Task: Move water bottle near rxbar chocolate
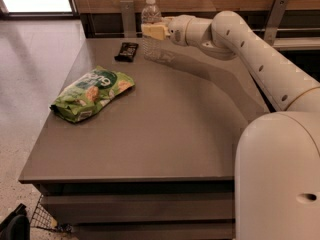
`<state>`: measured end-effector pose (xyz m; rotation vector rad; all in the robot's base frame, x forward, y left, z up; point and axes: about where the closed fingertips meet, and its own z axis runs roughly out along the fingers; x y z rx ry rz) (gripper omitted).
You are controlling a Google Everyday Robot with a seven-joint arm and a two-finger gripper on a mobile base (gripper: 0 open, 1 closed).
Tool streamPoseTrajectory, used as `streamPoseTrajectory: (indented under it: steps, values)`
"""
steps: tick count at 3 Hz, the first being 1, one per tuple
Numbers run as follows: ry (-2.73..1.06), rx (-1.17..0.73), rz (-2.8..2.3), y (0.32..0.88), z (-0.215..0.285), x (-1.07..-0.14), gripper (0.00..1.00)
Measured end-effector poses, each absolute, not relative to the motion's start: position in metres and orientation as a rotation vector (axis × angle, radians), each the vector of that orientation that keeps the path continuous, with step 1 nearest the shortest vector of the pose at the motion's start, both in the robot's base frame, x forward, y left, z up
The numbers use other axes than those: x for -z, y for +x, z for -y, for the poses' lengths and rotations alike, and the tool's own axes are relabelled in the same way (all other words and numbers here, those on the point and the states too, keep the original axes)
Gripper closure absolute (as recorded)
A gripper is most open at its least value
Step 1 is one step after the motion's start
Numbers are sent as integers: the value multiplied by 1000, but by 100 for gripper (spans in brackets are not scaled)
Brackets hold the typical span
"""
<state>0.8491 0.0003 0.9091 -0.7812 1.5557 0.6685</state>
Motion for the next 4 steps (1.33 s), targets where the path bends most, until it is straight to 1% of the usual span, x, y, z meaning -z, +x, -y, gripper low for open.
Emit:
streamPoseTrajectory:
  steps: [2, 3, 4]
  values:
    - [-781, -669, -1556, 849, -1, -910, 29]
    - [-783, -671, -1555, 849, -2, -909, 0]
    - [-783, -672, -1555, 849, -3, -909, 0]
